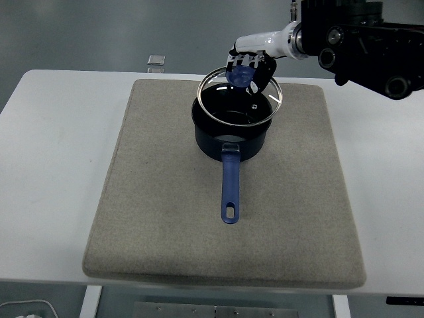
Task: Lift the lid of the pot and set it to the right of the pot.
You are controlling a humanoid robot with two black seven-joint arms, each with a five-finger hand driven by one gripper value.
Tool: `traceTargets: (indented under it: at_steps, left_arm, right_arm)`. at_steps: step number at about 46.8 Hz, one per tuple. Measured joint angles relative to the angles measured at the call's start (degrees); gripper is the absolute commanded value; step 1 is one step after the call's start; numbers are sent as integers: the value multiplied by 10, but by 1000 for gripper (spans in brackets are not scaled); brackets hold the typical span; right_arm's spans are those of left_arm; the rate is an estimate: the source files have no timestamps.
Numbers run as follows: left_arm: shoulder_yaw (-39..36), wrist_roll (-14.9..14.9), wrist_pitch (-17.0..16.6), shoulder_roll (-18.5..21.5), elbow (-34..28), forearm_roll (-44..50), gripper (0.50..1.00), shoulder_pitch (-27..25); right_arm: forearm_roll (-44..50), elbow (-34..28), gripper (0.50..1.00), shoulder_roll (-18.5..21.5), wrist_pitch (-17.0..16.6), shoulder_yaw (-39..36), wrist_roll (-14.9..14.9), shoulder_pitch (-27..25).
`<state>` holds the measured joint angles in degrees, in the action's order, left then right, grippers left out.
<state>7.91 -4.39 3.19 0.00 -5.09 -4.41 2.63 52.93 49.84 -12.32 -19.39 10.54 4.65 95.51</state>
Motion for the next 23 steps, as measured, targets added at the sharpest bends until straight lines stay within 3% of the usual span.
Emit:
traceTargets:
  at_steps: [23]
  left_arm:
    - [0, 0, 0, 0, 0, 0, 1000, 0]
  right_arm:
    - [-25, -22, 500, -59, 0, 26, 12, -2]
